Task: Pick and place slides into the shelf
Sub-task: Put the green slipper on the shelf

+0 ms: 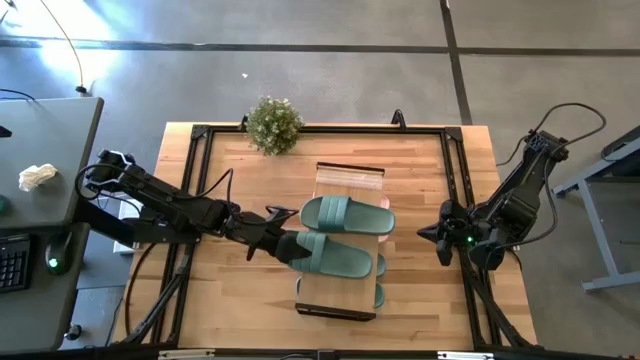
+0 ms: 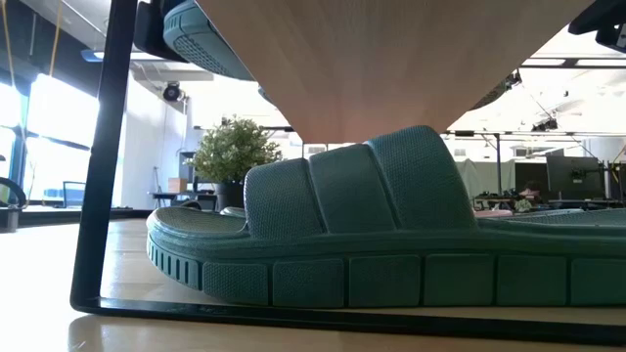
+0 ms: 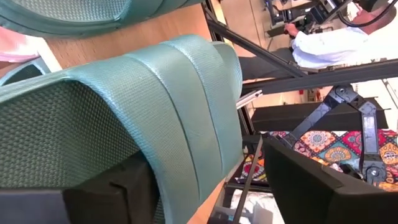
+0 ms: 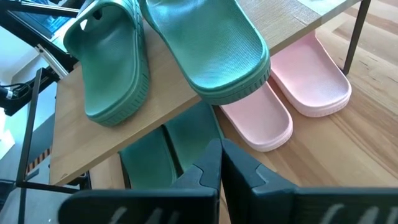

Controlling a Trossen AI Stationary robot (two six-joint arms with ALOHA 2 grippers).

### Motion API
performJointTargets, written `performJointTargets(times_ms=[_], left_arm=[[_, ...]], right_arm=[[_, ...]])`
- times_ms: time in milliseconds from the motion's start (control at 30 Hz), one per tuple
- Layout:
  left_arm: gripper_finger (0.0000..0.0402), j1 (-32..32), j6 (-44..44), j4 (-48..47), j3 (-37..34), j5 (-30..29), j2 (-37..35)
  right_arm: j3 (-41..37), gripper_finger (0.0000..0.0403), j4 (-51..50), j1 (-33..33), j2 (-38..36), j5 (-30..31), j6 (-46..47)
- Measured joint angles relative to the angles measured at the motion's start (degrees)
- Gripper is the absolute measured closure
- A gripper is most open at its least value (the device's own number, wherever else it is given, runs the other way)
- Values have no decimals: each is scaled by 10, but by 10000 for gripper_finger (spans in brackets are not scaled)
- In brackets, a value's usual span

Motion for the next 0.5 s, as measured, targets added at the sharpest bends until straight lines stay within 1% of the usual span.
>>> performJointTargets(times_ms=[133,267,367,500], left_arm=[[140,0,9,-1,0,5,0],[136,0,1,-25,0,26,0],[135,0,12,-39,0,30,0],[135,0,45,-26,0,30,0]], right_arm=[[0,403,-4,0,0,-7,0],[0,403,-6,0,0,-10,0],[0,403,-9,0,0,-10,0],[0,403,-10,0,0,-11,0]])
